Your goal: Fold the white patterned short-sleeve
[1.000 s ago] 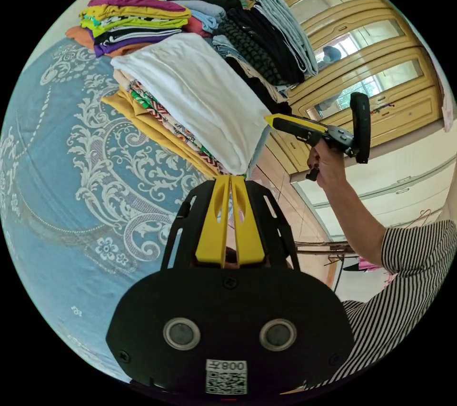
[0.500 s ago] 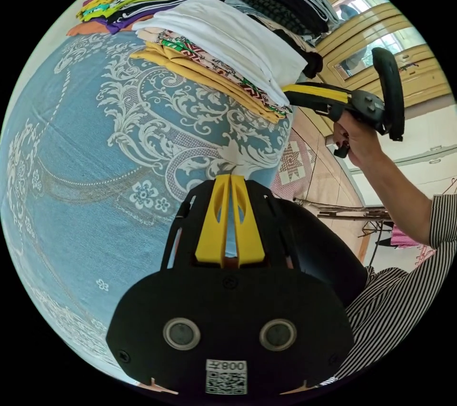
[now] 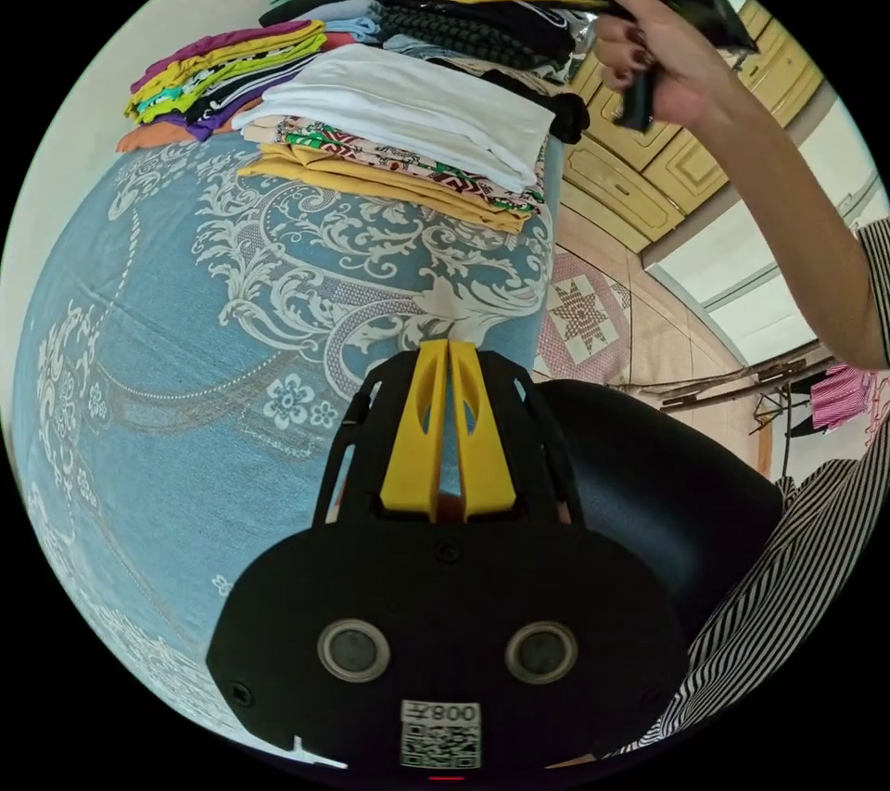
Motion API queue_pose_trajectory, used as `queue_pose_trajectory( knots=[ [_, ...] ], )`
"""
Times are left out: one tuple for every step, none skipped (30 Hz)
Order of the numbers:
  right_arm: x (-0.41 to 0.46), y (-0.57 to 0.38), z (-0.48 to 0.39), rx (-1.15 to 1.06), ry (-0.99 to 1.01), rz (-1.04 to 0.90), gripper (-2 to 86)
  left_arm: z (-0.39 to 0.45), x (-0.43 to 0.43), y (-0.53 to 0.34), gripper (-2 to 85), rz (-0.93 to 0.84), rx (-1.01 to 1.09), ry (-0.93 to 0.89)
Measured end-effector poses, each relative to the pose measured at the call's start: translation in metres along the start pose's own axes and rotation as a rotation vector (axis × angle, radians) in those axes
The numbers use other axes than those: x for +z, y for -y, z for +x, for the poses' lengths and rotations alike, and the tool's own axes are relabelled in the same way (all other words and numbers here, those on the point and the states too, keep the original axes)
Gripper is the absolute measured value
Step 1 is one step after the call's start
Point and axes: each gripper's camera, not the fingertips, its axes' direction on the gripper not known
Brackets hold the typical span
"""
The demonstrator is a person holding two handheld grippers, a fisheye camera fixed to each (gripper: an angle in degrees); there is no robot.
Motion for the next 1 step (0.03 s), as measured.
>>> queue_pose_trajectory(
  knots=[
    [0.0149, 0.0303, -0.0017, -0.018, 0.01, 0.013, 3.9, -0.003, 0.0052, -0.0081, 0.2, 0.012, 0.002, -0.009]
  ],
)
